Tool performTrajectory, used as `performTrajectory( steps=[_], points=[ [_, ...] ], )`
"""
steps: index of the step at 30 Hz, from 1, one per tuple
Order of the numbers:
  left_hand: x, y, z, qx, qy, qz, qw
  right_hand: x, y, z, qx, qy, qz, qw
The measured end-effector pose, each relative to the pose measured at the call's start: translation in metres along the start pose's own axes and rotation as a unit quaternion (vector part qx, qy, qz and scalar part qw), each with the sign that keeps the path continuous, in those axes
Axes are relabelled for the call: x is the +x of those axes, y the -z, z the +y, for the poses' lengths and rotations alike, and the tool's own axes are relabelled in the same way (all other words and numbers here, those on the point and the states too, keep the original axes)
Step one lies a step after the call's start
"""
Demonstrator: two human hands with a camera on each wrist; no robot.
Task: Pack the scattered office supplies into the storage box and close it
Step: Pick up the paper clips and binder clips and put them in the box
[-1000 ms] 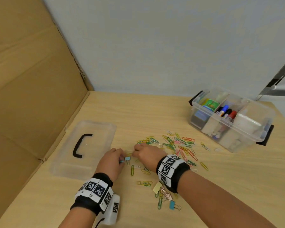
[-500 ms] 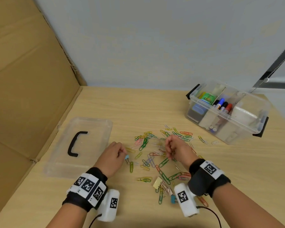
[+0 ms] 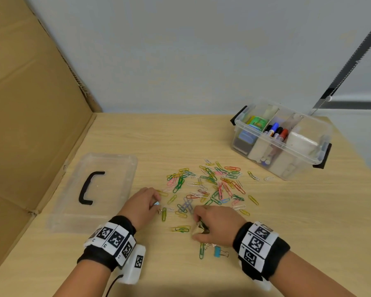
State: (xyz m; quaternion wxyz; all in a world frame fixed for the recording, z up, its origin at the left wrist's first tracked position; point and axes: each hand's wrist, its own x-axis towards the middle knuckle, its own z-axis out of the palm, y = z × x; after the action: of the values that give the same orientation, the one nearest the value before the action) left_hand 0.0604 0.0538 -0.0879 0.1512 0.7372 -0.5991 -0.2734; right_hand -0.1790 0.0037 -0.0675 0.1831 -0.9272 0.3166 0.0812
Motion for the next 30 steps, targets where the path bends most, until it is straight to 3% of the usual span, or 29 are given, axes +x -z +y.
performTrajectory(
  steps=[3,6,14,16,21,25,30],
  points=[
    [-0.004,0.002,0.001,0.005,-0.004,-0.004,1.0,0.001,-0.004,0.003,0.027,0.002,0.019,0.999],
    [-0.008,0.004,0.001,0.014,-0.019,-0.016,1.0,0.001,-0.006,0.013,0.13,-0.041,0.033,0.99],
    [-0.008,0.005,0.004,0.057,-0.009,-0.03,0.998,-0.009,0.011,0.039,0.371,-0.103,0.114,0.916],
    [-0.007,0.004,0.005,0.07,-0.006,-0.034,0.997,-0.014,0.015,0.043,0.355,-0.092,0.094,0.926],
    [-0.008,0.001,0.009,0.006,0.01,-0.012,1.0,-0.03,0.014,0.04,0.204,-0.053,-0.057,0.976],
    [-0.012,0.003,0.018,-0.1,0.001,0.03,0.995,-0.029,0.003,0.038,0.095,-0.023,-0.076,0.992],
    [-0.013,0.003,0.027,-0.213,-0.001,0.064,0.975,-0.027,-0.001,0.033,0.074,-0.012,-0.074,0.994]
  ],
)
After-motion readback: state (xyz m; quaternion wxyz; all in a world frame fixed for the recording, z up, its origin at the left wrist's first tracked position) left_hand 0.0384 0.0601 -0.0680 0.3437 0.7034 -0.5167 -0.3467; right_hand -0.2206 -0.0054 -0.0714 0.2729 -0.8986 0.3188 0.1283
